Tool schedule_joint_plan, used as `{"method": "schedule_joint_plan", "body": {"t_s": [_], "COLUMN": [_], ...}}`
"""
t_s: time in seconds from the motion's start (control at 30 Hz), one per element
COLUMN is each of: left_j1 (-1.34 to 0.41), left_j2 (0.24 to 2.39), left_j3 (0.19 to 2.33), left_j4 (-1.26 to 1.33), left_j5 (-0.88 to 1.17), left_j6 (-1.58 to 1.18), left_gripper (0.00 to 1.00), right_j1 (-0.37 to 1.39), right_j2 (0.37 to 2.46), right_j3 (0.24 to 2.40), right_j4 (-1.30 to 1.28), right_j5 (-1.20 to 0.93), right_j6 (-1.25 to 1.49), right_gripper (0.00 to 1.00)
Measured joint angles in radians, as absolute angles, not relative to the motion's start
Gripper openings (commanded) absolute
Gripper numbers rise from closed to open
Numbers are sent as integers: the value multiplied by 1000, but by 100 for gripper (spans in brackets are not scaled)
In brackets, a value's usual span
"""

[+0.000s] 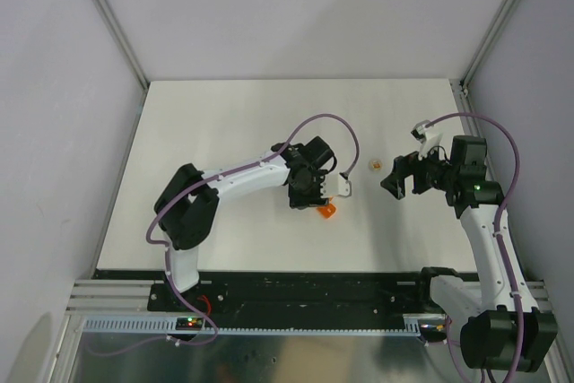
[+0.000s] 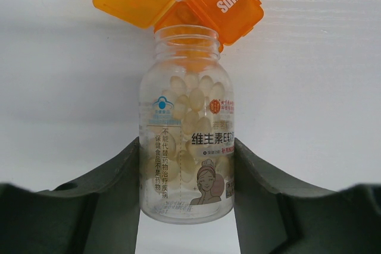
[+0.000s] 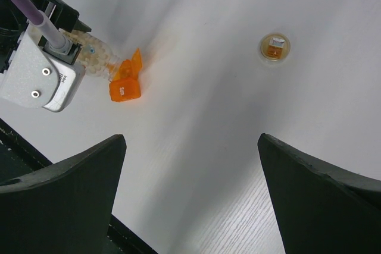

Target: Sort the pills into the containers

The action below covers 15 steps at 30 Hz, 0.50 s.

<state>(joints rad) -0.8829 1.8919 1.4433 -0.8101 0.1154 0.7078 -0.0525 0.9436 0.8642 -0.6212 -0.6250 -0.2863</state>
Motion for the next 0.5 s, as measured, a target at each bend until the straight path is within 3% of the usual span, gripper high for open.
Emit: {"method": "schedule_joint_plan", "body": {"t_s": [0.5], "left_j1": [-902], "left_j2": [1919], "left_j3": [1477], "left_j4": [-859], "left_j5": [72], "left_j6": [735], "left_gripper": [0], "right_j1": [-64], "right_j2": [944], "right_j3": [864], "right_j4": [-624], "right_j5": [-646], "right_j6": [-289], "right_gripper": [99]}}
